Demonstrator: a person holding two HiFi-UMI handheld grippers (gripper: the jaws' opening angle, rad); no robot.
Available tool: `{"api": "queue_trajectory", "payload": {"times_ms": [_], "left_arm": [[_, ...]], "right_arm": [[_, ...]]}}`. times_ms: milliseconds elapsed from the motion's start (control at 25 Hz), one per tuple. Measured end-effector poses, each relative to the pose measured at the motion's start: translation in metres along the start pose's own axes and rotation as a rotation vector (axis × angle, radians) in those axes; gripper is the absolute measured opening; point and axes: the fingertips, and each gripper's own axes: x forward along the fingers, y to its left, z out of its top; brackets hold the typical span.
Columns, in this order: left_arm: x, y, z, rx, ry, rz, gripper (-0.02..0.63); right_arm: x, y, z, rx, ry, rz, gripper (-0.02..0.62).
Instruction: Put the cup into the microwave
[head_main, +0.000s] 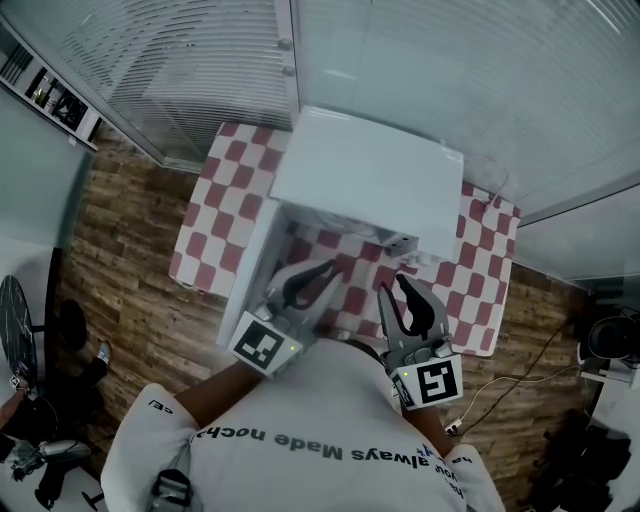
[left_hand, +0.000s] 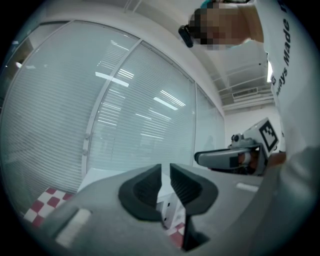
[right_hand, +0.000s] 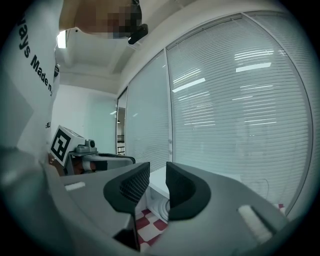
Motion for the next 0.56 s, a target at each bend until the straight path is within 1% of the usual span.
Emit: {"api": "queue_trajectory", "payload": {"times_ms": [560], "left_arm": [[-0.0021,0.0071,-0.0041,0.006,0.005,0.004,0.055]], "right_arm": [[0.0049,-0.0008,-0.0028,-0.003,-0.002,-0.005,0.103]]}}
